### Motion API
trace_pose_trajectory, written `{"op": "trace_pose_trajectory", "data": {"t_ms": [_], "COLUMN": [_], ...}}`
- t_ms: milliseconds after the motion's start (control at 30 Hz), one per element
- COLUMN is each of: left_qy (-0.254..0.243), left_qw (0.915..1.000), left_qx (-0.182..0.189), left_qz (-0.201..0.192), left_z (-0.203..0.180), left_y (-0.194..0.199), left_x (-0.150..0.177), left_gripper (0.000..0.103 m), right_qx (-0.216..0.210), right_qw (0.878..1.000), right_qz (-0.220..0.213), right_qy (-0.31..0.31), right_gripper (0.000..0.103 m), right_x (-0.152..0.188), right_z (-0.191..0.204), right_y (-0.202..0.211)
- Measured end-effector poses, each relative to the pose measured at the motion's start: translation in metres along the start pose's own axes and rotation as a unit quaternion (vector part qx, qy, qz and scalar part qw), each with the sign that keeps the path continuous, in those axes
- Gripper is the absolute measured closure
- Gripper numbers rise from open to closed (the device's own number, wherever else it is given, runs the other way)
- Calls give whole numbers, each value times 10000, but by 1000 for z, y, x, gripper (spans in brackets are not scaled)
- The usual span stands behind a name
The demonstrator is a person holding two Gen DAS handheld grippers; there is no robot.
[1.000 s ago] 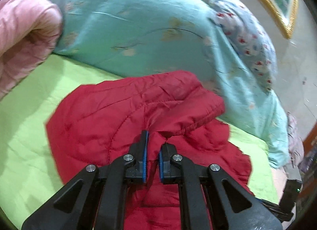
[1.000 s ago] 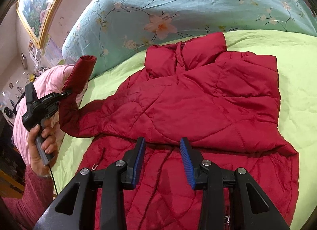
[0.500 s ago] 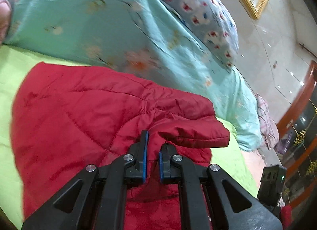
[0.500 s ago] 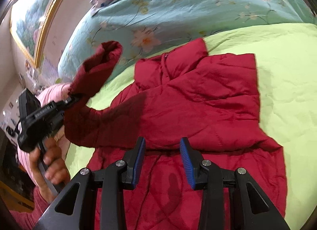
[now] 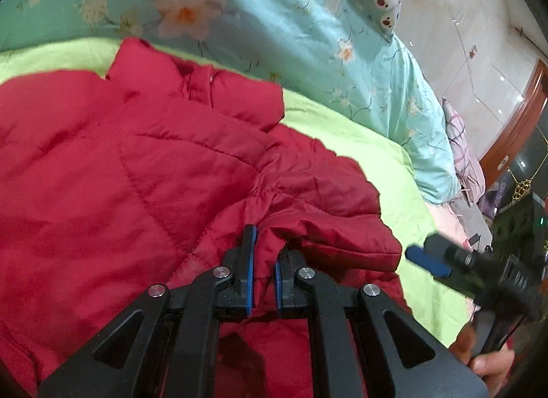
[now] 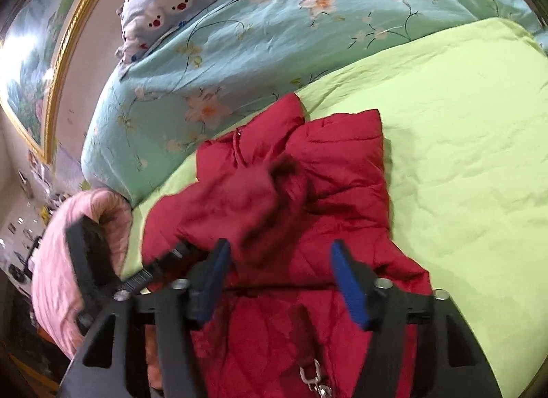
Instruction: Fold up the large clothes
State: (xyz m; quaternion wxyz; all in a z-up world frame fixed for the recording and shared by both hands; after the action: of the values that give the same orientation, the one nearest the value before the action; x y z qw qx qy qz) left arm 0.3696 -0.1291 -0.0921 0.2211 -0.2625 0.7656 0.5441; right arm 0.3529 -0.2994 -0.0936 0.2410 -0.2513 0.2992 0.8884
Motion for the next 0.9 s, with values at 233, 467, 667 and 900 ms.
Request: {"op": "trace_pose_trajectory", "data": {"t_ms": [233,467,667,900], "left_qy": [-66,-201,-526,-500], "left_qw": [10000,9994,9971,9979], "left_qx": [-6,114,521,405], "left_qz": [2,247,187,95], "left_z": [1,2,-6,18], "left_y": [-5,3,45,70], "left_x": [3,11,13,6], "left_gripper": [97,92,82,51], "right_qx": [-315,-427,-410,108], "right_qw": [9977,9961,9985,9964], "right_qz": [434,567,221,-305], "right_qy": [-408,-517,276,783], "right_gripper": [39,97,101,101], "right_x": [-8,-13,-36,-61], "right_z": [-7,-8,26,25], "right_y": [-50,-77,-52,-14]}}
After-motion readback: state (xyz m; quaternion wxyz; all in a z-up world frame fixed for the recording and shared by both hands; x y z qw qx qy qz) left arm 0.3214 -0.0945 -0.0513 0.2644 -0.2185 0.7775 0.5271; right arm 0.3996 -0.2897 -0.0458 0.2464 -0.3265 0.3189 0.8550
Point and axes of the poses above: each gripper's, at about its wrist camera, not at the fingertips, and y roughly against the way its jaws point, z to its left, x to its underside, the point moved 9 cm from there along -y, roughly the way its jaws point, and after that the axes turned 10 degrees about -x, right-handed, at the moved point
